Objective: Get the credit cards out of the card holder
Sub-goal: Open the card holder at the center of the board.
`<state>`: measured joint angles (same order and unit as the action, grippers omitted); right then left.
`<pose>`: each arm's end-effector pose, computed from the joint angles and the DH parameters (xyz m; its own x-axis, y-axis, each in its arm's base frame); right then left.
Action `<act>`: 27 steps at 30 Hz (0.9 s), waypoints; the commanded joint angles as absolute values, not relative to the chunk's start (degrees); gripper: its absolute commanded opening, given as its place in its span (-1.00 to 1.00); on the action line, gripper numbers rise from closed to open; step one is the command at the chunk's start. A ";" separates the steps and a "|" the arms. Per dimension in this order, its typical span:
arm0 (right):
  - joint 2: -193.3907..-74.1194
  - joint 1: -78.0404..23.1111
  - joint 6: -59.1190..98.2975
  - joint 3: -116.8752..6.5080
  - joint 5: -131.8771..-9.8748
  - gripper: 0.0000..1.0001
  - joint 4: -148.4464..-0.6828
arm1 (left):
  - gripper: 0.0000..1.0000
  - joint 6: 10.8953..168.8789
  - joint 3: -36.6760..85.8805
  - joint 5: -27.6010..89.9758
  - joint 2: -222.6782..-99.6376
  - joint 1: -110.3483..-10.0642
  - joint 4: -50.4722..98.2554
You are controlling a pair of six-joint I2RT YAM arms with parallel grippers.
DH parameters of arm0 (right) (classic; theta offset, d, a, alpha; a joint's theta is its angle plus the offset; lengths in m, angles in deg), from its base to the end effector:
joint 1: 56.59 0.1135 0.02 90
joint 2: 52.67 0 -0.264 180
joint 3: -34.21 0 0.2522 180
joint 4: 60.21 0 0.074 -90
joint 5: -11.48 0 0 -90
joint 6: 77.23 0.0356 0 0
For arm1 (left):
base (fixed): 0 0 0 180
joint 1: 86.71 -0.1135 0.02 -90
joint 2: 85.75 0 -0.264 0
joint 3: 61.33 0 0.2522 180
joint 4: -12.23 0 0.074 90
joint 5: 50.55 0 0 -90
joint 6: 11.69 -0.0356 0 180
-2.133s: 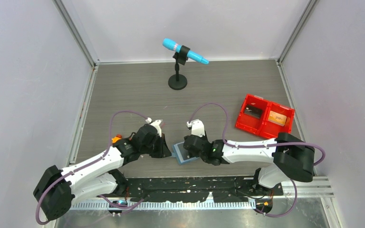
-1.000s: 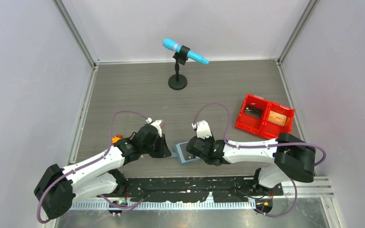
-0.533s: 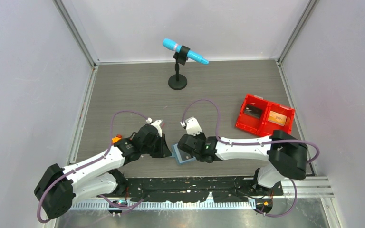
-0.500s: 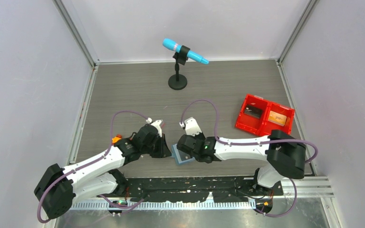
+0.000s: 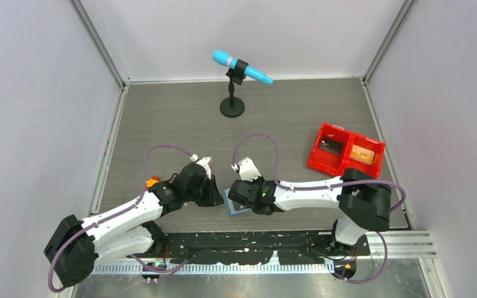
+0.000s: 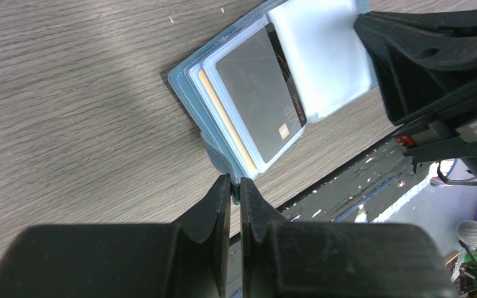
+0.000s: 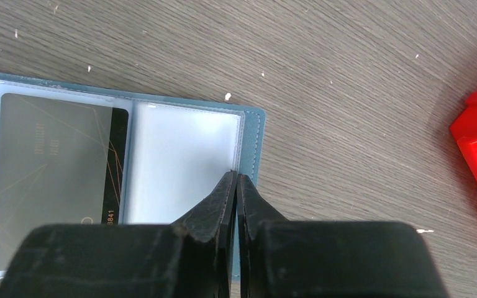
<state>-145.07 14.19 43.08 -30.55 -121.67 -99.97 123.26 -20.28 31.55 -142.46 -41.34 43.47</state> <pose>0.1194 0.2686 0.1680 -0.5664 -0.5061 -0.6504 -0.3667 0.8615 -0.3511 0.1318 -0.1405 0.1863 -0.9077 -0.0766 -0.4127 0.1832 0.8123 -0.5538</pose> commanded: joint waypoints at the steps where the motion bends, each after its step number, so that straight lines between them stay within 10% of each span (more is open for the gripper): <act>1: -144.90 14.47 44.97 -30.10 -122.05 -0.80 -98.18 | -0.71 125.76 -20.44 33.16 -136.81 -41.27 40.86; 27: -137.69 14.42 42.77 -27.45 -113.33 -0.54 -94.61 | -0.60 126.95 -15.48 22.77 -157.76 -41.27 24.24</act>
<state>-141.45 14.17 43.74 -26.25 -116.65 -94.90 127.58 -17.96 25.54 -155.92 -41.34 30.22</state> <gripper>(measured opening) 0.203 0.202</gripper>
